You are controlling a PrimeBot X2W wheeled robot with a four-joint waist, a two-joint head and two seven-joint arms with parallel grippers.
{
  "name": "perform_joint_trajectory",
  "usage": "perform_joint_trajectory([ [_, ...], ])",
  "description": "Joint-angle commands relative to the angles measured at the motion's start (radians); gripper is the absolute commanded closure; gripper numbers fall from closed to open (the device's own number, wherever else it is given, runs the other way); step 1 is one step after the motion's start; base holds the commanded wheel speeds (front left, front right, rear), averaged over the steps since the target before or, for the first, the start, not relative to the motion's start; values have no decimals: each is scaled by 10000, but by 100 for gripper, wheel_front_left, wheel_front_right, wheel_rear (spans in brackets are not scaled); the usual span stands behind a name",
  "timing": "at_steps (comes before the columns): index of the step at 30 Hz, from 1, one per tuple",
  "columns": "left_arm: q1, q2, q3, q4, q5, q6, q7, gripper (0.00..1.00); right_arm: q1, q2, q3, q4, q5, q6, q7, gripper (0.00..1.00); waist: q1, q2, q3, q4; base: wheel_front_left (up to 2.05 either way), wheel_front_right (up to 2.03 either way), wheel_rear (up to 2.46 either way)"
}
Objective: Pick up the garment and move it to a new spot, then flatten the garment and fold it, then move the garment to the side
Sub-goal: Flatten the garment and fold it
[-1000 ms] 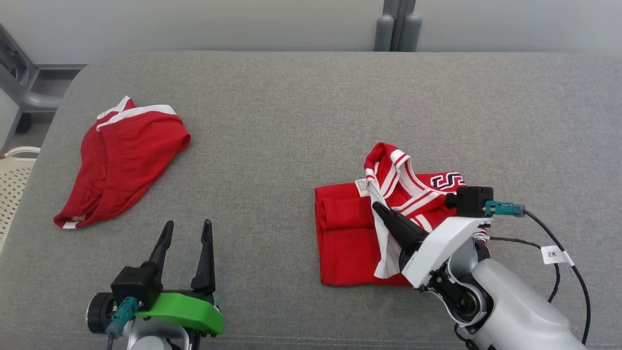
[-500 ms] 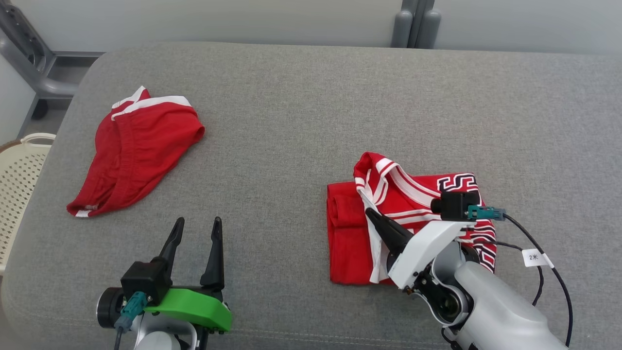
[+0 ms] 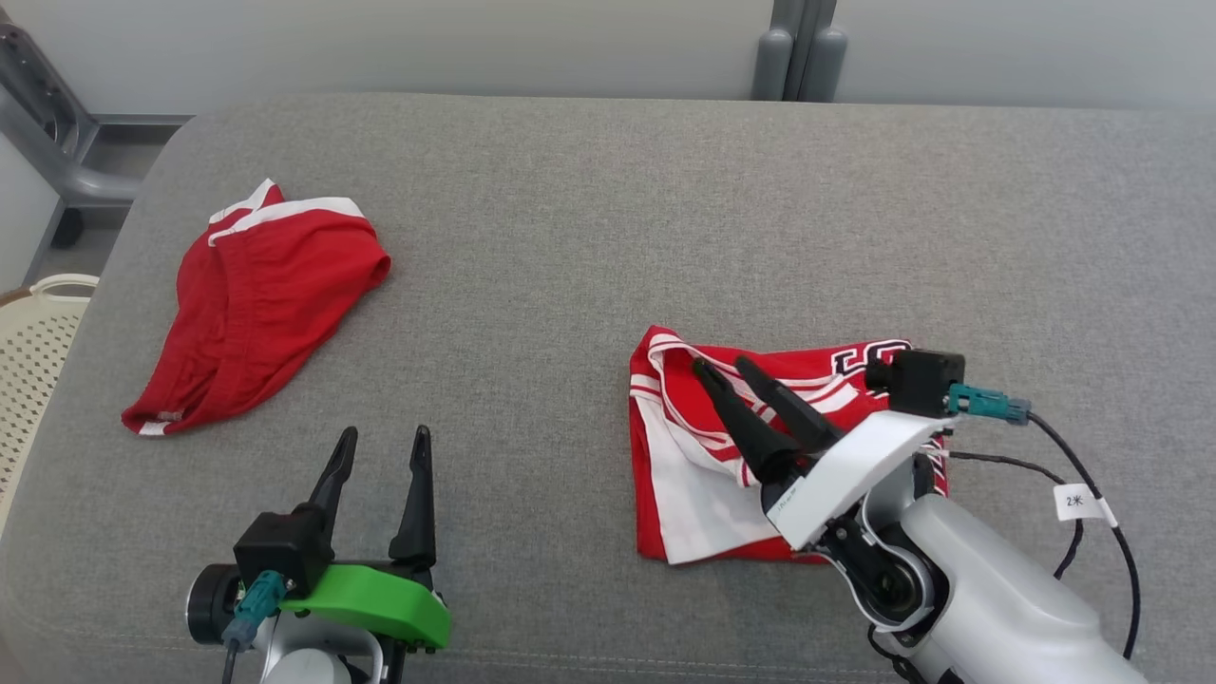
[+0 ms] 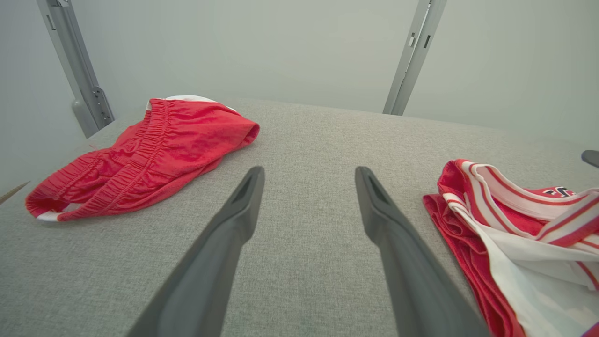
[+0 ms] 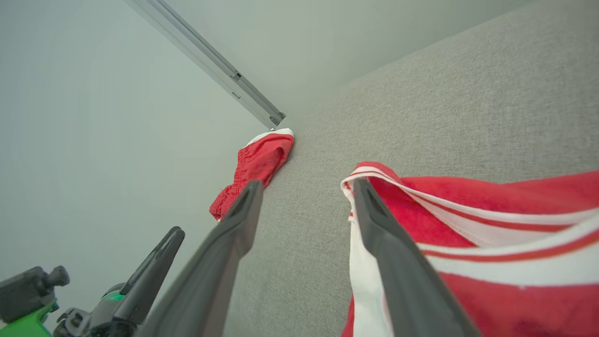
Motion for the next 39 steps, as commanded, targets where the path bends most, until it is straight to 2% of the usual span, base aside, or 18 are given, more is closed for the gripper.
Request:
perform_joint_trajectory([
  [1, 27, 21, 24, -5, 38, -12, -36, 0, 208, -279, 42, -434, 151, 3, -209, 0, 0, 0, -36, -47, 0, 0, 0],
  [8, 170, 22, 127, -30, 108, -38, -36, 0, 596, -1190, -417, -1505, 350, 3, -1018, 0, 0, 0, -159, -200, 0, 0, 0],
  [11, 212, 21, 168, -52, 128, -44, -36, 0, 761, -1472, -876, -1533, 146, 3, -1238, 0, 0, 0, -222, -278, 0, 0, 0],
  [13, 287, 21, 194, -78, 135, -49, -36, 0, 899, -1718, -1232, -1357, -408, 3, -1340, 0, 0, 0, -283, -337, 0, 0, 0],
  [17, 366, 21, 209, -113, 148, -55, -36, 0, 1208, -1920, -1800, -1080, -1084, 3, -1404, 0, 0, 0, -318, -374, 0, 0, 0],
  [24, 399, 22, 222, -164, 138, -40, -36, 0, 1666, -1598, -2575, -673, -2147, 3, -1216, 0, 0, 0, -247, -417, 0, 0, 0],
  [29, 337, 21, 192, -163, 151, -58, -36, 0, 1920, -1388, -2309, -1238, -2187, 3, -763, 0, 0, 0, -202, -388, 0, 0, 0],
  [34, 303, 22, 187, -141, 150, -51, -36, 0, 2157, -1688, -1647, -2076, -1976, 3, -162, 0, 0, 0, -190, -330, 0, 0, 0],
  [39, 310, 21, 224, -145, 133, -36, -36, 0, 2210, -1950, -1334, -2582, -2394, 3, 80, 0, 0, 0, -191, -307, 0, 0, 0],
])
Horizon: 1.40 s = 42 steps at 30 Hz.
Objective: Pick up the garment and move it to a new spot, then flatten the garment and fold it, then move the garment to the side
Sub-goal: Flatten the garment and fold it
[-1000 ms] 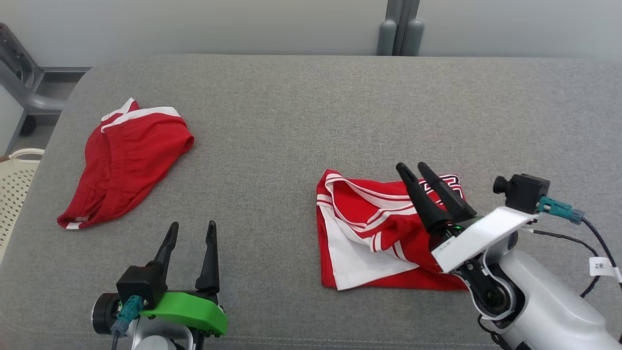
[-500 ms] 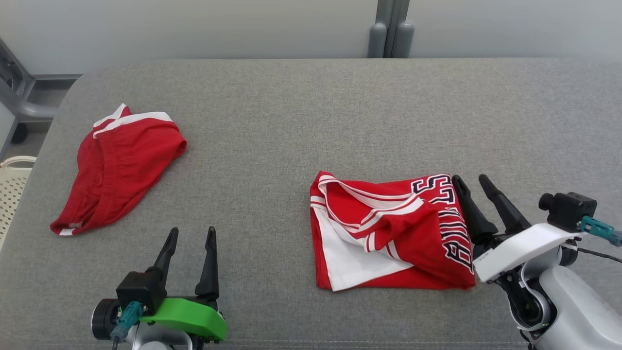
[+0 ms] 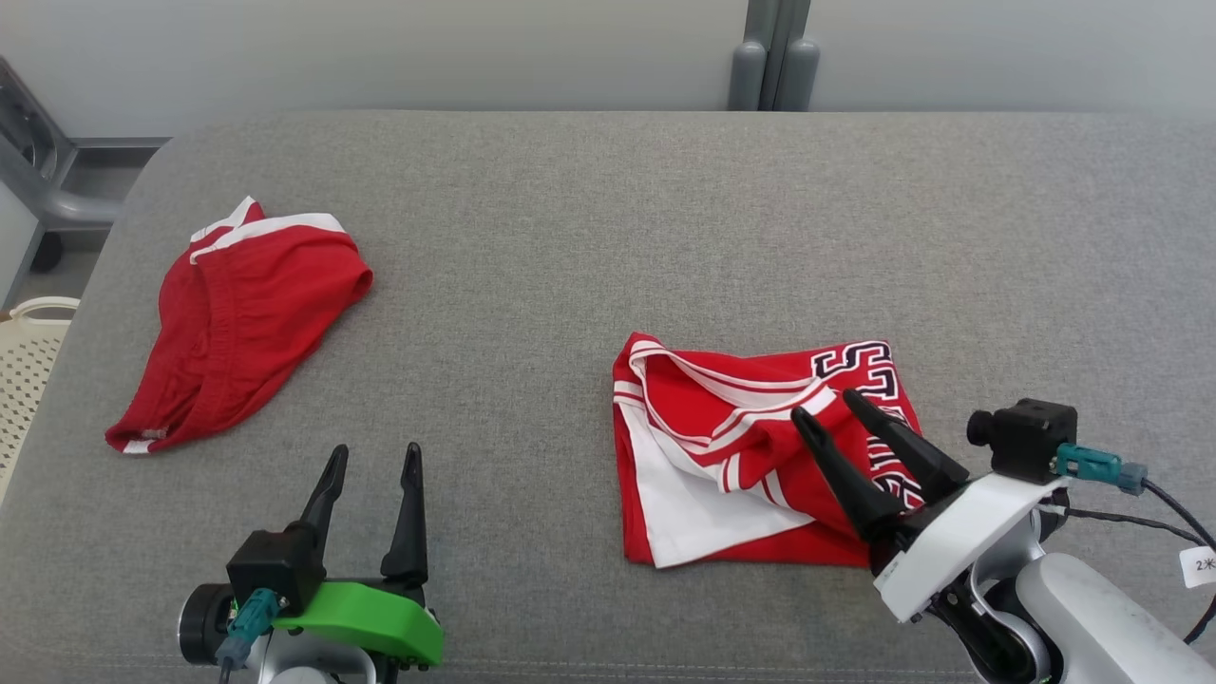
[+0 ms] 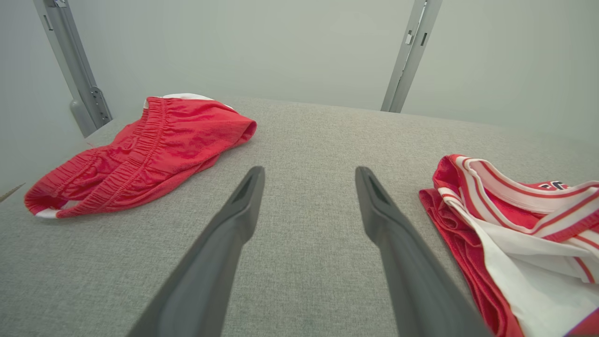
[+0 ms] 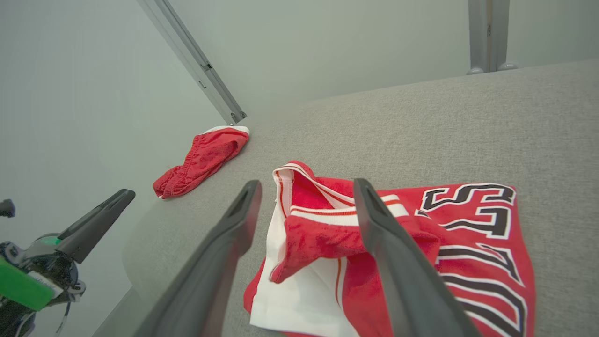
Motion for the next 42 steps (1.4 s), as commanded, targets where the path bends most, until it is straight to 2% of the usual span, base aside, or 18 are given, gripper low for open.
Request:
perform_joint_trajectory([
  [1, -33, 19, 30, -22, 21, -20, -36, 0, 44, -76, 116, -82, -311, 3, 96, 0, 0, 0, 3, 5, 0, 0, 0],
  [7, -81, 19, -33, -2, -70, -21, -36, 0, -208, 75, 445, 14, -1674, 3, 464, 0, 0, 0, 43, 73, 0, 0, 0],
  [11, -111, 20, -82, 4, -120, 24, -36, 0, -418, 440, 282, 384, -2777, 3, 594, 0, 0, 0, 63, 196, 0, 0, 0],
  [19, -42, 19, -48, -17, -177, 54, -36, 0, -382, 735, -26, 886, -3878, 3, 878, 6, 0, 0, 55, 396, 0, 0, 0],
  [21, -23, 19, -37, -10, -176, 64, -36, 0, -336, 785, -91, 965, -4110, 1, 937, 19, 0, 0, 54, 424, 0, 0, 0],
  [22, -14, 19, -31, -15, -177, 63, -36, 0, -311, 841, -111, 981, -4163, 1, 935, 44, 0, 0, 54, 430, 0, 0, 0],
  [24, -6, 19, -22, -26, -189, 79, -36, 0, -277, 941, -151, 1011, -4245, 1, 972, 75, 0, 0, 61, 431, 0, 0, 0],
  [25, -3, 19, -20, -26, -186, 90, -36, 0, -278, 962, -168, 1024, -4325, 1, 1007, 99, 0, 0, 65, 427, 0, 0, 0],
  [32, -45, 19, -55, -39, -248, 114, -36, 0, -237, 1118, -336, 921, -4441, 1, 1078, 100, 0, 0, 124, 376, 0, 0, 0],
  [36, -65, 19, -63, -50, -259, 114, -36, 0, -165, 1175, -113, 579, -4024, 1, 962, 100, 0, 0, 147, 347, 0, 0, 0],
  [42, -104, 19, -71, -25, -245, 84, -36, 0, -61, 906, 429, -4, -3319, 1, 897, 100, 0, 0, 156, 318, 0, 0, 0],
])
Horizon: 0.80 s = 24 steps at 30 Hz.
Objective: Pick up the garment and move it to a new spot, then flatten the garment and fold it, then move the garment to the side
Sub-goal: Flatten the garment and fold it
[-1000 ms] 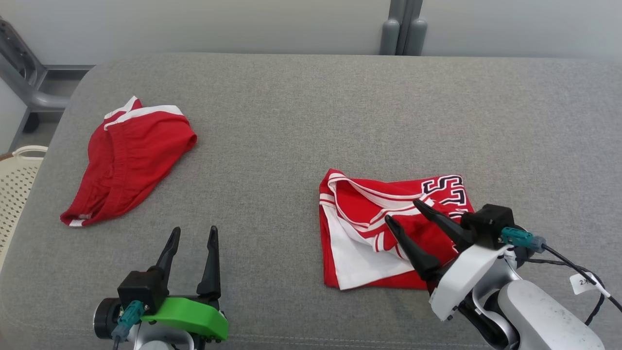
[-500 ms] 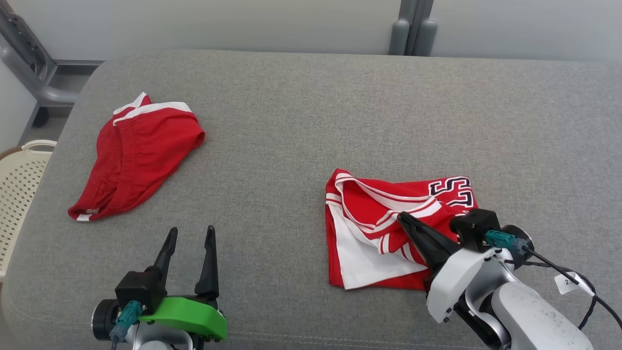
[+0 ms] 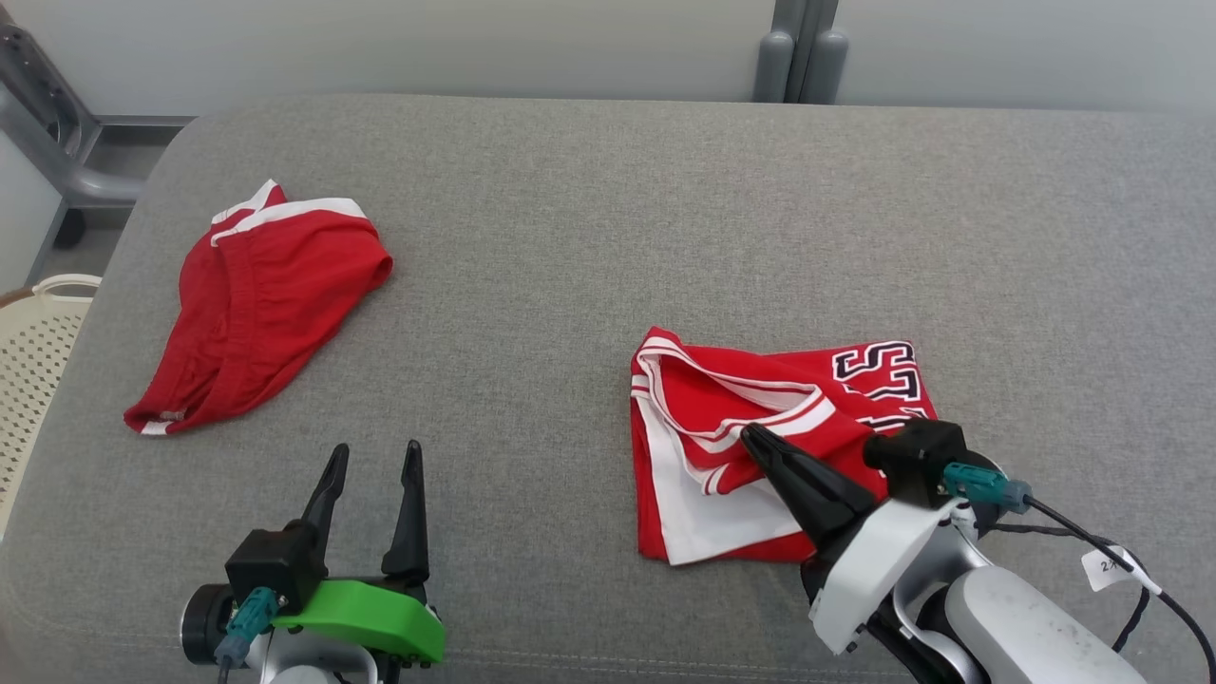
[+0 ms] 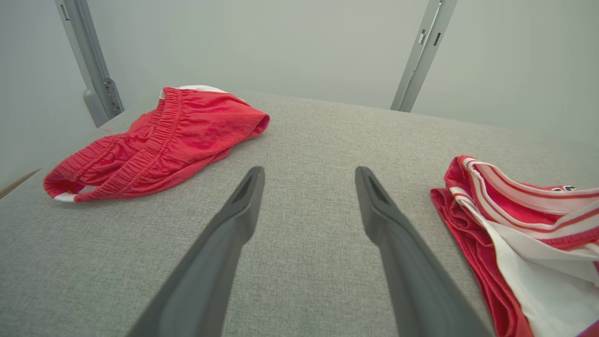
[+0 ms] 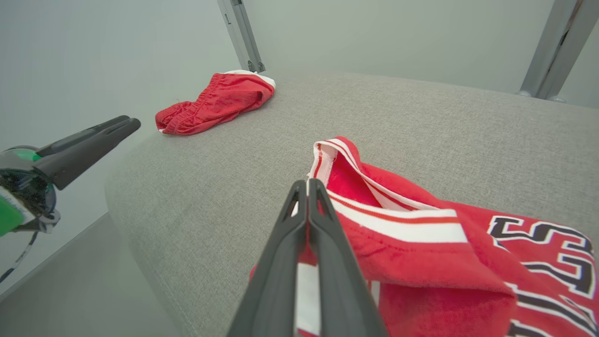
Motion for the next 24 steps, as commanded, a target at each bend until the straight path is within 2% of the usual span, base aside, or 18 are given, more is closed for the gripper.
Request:
perform_joint_trajectory([
  [1, -86, 19, 2, -13, -34, -15, -36, 0, 174, -66, 123, -205, 254, -1, -127, 100, 0, 0, 4, -6, 0, 0, 0],
  [9, -177, 19, -77, 86, -52, -57, -36, 0, 295, -183, 1064, -585, 1031, -1, -217, 100, 0, 0, 33, -14, 0, 0, 0],
  [18, -240, 19, -139, 175, -27, -78, -36, 0, 169, 108, 1903, 213, 1582, -1, -453, 100, 0, 0, 19, 109, 0, 0, 0],
  [24, -229, 19, -139, 229, 27, -82, -36, 0, -45, 336, 2439, 1210, 1994, -1, -830, 100, 0, 0, -93, 179, 0, 0, 0],
])
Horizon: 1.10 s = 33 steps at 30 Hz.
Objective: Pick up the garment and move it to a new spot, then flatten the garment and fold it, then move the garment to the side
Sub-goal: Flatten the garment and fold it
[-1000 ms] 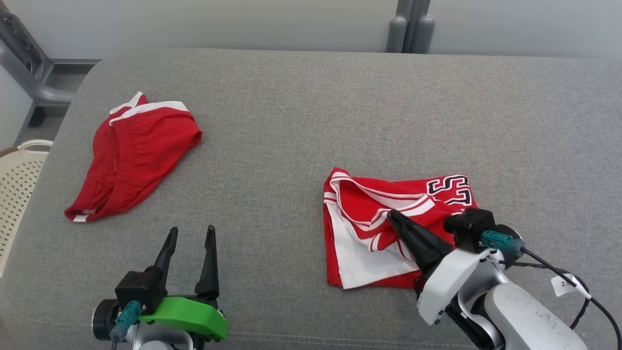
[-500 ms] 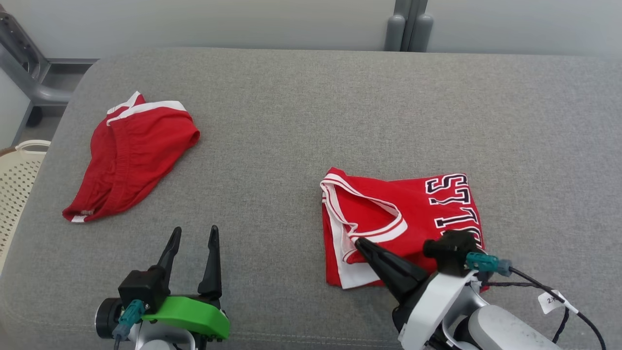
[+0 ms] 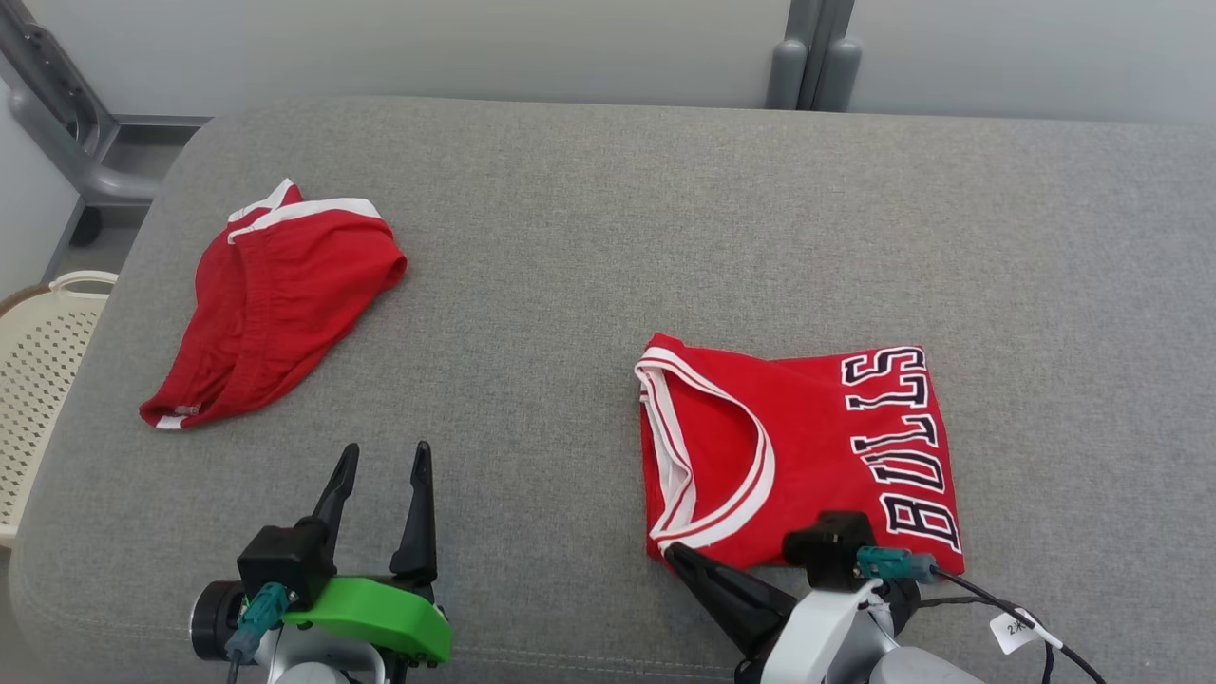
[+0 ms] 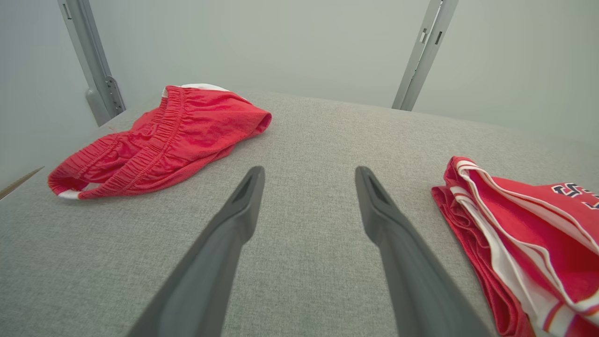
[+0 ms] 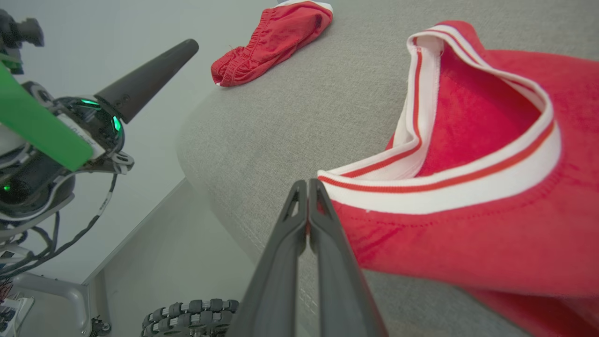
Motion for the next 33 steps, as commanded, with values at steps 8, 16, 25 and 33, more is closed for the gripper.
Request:
perform_joint_trajectory([
  [8, 75, 19, 44, -14, 71, -10, -36, 0, -393, -58, 372, 228, 895, -1, -745, 0, 0, 0, -135, -13, 0, 0, 0],
  [16, 178, 19, 106, -109, 70, 2, -36, 0, -631, -626, -231, -285, 941, -1, -1474, 0, 0, 0, -148, -186, 0, 0, 0],
  [25, 218, 19, 159, -230, 158, 12, -36, 0, -208, -581, -2481, 178, -356, -1, -1671, 0, 0, 0, -148, -282, 0, 0, 0],
  [33, 182, 19, 239, -287, 222, -8, -36, 0, 197, -45, -3906, 904, -1647, -1, -1602, 100, 0, 0, -71, -286, 0, 0, 0],
])
